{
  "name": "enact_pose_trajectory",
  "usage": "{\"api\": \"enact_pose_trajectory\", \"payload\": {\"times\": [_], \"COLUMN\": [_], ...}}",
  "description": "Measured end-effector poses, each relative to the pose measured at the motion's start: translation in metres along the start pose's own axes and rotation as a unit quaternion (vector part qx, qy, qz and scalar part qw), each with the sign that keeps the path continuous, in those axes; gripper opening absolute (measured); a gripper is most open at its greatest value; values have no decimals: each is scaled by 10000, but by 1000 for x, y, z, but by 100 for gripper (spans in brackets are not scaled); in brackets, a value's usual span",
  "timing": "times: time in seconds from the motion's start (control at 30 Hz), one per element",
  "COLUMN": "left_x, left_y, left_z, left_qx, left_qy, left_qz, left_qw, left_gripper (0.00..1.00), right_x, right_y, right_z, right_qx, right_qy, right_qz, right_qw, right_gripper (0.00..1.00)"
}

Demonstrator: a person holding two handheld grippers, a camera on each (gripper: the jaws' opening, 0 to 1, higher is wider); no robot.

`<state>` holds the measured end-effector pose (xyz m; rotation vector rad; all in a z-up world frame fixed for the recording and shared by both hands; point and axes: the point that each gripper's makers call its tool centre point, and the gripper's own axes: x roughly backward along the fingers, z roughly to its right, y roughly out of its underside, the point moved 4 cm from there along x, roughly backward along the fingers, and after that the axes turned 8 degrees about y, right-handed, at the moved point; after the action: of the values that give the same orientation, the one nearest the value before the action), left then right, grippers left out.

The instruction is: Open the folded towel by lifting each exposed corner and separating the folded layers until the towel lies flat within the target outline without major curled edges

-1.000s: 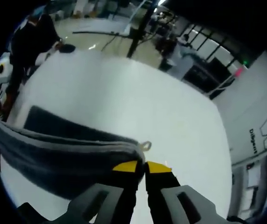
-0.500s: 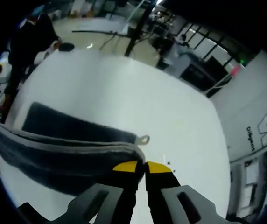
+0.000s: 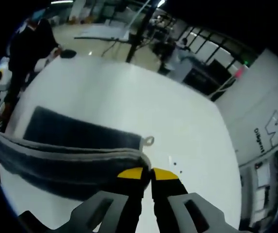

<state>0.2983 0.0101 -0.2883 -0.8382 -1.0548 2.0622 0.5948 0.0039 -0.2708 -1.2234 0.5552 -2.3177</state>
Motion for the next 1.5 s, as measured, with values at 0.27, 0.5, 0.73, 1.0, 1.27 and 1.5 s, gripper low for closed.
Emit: {"api": "enact_pose_trajectory", "payload": {"times": [0.27,0.5,0.73,1.0,1.27,1.5], "left_x": [-8,-13,-16,-18,-19,-26], "left_y": [4,9,14,20,28,31], "left_z": [4,7,10,13,11,11], "left_qx": [-32,-62,-57,-98,-116,-138], "left_qy": [38,62,73,93,46,67], "left_qz": [-45,-111,-125,-168,-305,-347], "left_qw": [10000,9999,9999,9998,9995,9993], "left_gripper": [2,2,2,2,2,2], "right_x": [17,16,17,21,15,23], "right_y": [7,16,18,12,41,48], "right_z": [11,11,21,9,-1,-2], "right_qx": [-270,-389,-345,-486,-630,-609], "right_qy": [197,228,331,790,814,1286], "right_qz": [228,250,240,534,255,430], "right_qw": [9992,9987,9986,9943,9944,9889], "right_gripper": [1,1,1,1,0,1]}}
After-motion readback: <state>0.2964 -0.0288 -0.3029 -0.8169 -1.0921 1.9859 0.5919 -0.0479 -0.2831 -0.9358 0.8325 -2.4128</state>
